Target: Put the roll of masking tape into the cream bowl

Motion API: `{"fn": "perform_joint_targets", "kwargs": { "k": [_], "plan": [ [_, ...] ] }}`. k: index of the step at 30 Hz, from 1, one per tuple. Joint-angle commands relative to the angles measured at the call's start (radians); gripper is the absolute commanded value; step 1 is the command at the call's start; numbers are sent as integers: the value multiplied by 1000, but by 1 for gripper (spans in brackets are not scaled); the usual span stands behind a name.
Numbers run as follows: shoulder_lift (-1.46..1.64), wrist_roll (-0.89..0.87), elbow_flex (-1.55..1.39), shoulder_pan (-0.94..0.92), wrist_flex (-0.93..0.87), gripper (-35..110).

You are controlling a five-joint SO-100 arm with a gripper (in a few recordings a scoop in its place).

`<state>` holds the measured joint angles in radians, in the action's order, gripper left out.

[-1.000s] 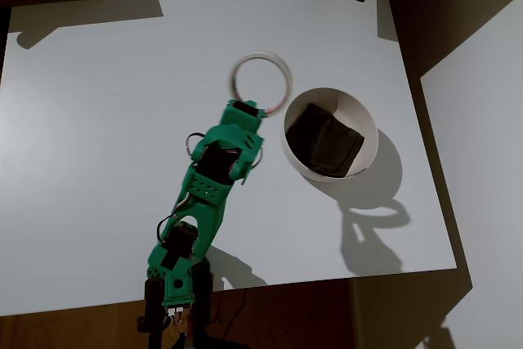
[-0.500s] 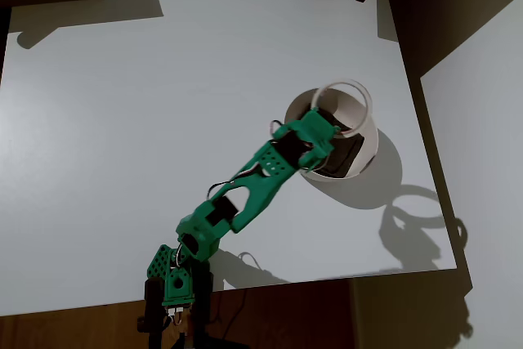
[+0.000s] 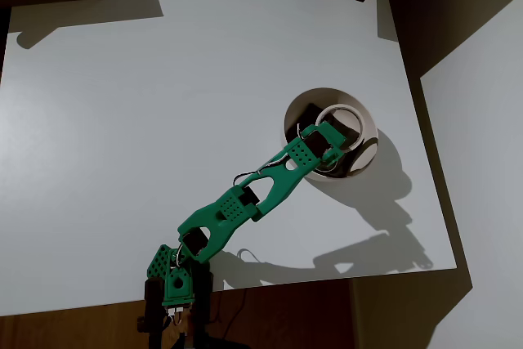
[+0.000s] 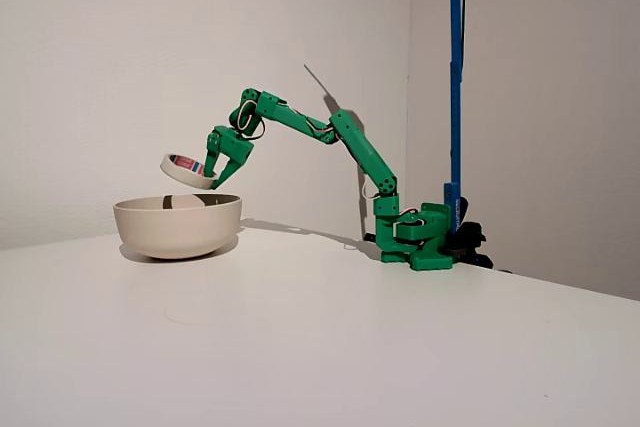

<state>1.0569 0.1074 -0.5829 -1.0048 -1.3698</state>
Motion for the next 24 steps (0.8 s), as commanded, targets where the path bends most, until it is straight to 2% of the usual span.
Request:
{"fn": "perform_joint_targets", "kwargs": {
  "k": [1, 4, 8, 13, 15, 24],
  "plan": [
    [40, -3, 104, -23, 17, -2],
    [40, -15, 104, -23, 23, 12],
    [46, -44, 104, -23, 35, 11],
    [69, -83, 109, -26, 41, 5],
    [87, -100, 118, -25, 37, -8],
    [284, -133, 124, 72, -100, -8]
  ]
}}
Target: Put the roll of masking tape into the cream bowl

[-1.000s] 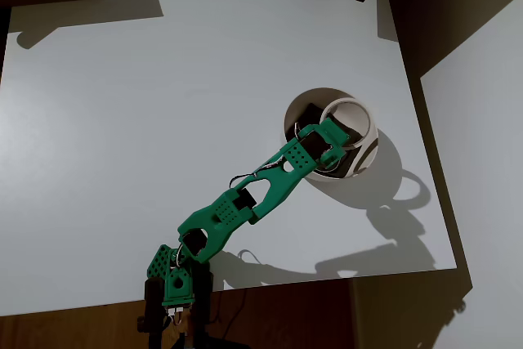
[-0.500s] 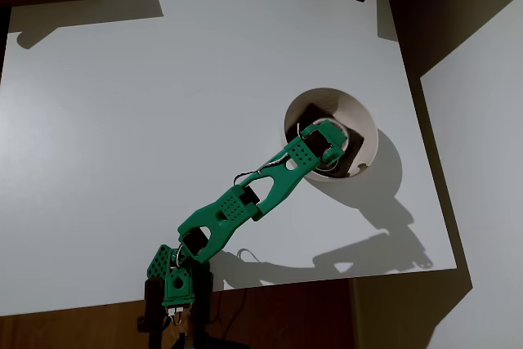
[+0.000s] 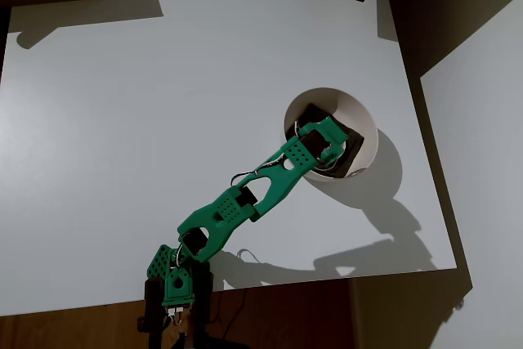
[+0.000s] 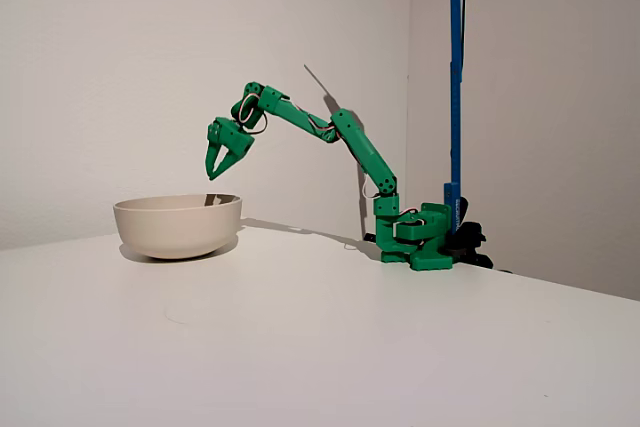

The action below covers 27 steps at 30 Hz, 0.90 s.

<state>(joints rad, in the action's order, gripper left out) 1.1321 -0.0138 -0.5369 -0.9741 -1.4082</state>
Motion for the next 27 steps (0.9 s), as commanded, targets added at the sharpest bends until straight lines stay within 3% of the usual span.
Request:
{"fn": "perform_joint_targets", "kwargs": {
  "k": [1, 15, 27],
  "plan": [
    [235, -14, 78, 61, -89, -8],
    [566, -9, 67, 512, -453, -8],
    [963, -52, -336, 954, -446, -8]
  ]
}}
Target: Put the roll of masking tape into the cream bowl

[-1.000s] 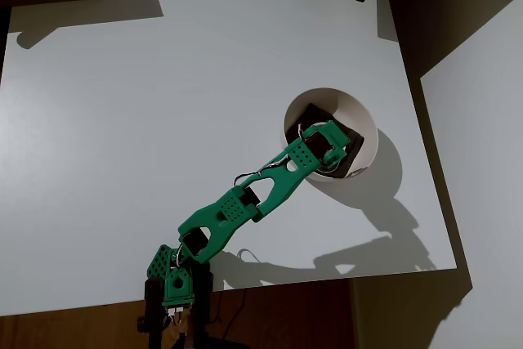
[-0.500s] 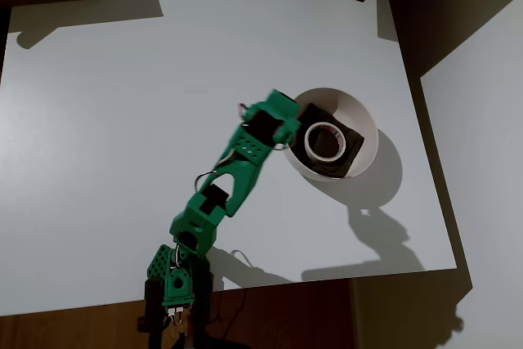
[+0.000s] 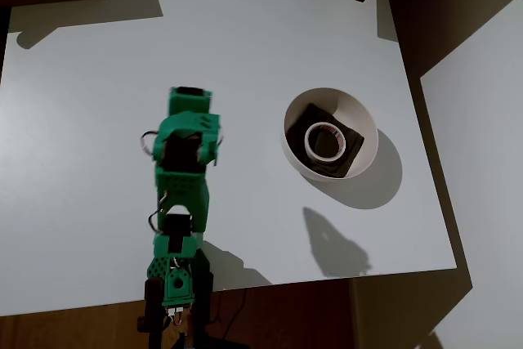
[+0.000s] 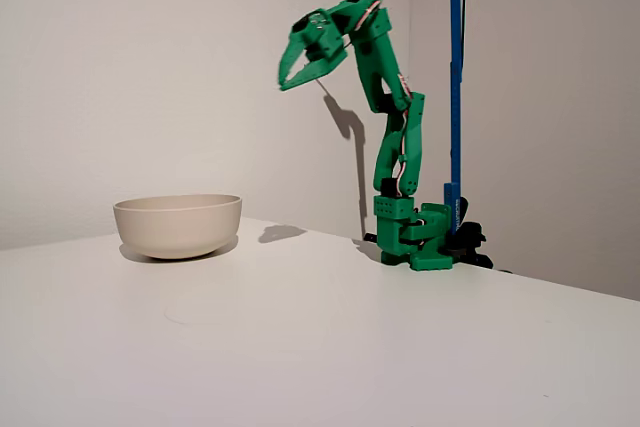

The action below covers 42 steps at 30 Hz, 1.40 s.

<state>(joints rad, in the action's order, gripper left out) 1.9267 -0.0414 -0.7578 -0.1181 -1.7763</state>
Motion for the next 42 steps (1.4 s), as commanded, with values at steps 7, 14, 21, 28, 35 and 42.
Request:
{"fn": "perform_joint_targets", "kwargs": {
  "k": [7, 14, 21, 28, 35, 42],
  "plan": [
    [479, -25, -526, 183, 21, -8],
    [839, 18, -1054, 166, 192, -8],
    [1051, 37, -1419, 161, 301, -8],
    [1181, 61, -1715, 156, 400, -8],
    [1289, 74, -1896, 156, 431, -8],
    [1457, 67, -2040, 156, 416, -8]
  ]
}}
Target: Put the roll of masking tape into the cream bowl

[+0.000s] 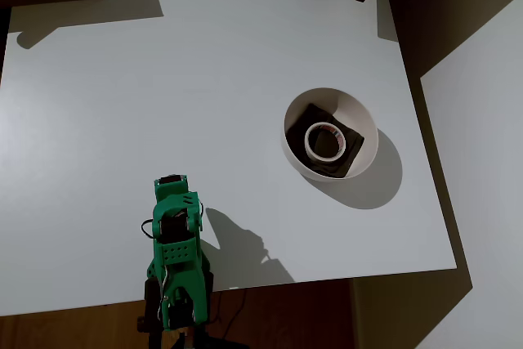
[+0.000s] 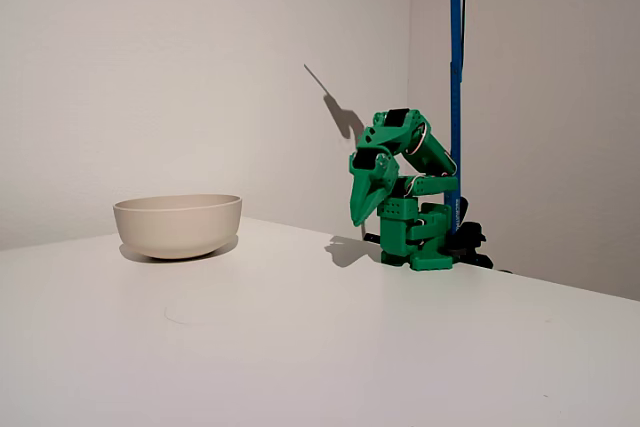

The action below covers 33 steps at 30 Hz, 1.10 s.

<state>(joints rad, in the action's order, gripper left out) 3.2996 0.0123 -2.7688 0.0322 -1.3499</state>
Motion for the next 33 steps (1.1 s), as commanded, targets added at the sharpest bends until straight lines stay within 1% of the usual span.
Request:
{"fn": "perform_joint_targets", "kwargs": {
  "k": [1, 13, 20, 22, 25, 27, 33],
  "plan": [
    [92, 14, -40, 3, -14, -8],
    [92, 34, -149, -3, -5, -8],
    [92, 15, -149, -20, -15, -8],
    [92, 20, -149, -17, -15, -6],
    [92, 20, -149, -18, -15, 4],
    [92, 20, -149, -18, -15, 6],
    [92, 20, -149, -18, -15, 0]
  ]
}}
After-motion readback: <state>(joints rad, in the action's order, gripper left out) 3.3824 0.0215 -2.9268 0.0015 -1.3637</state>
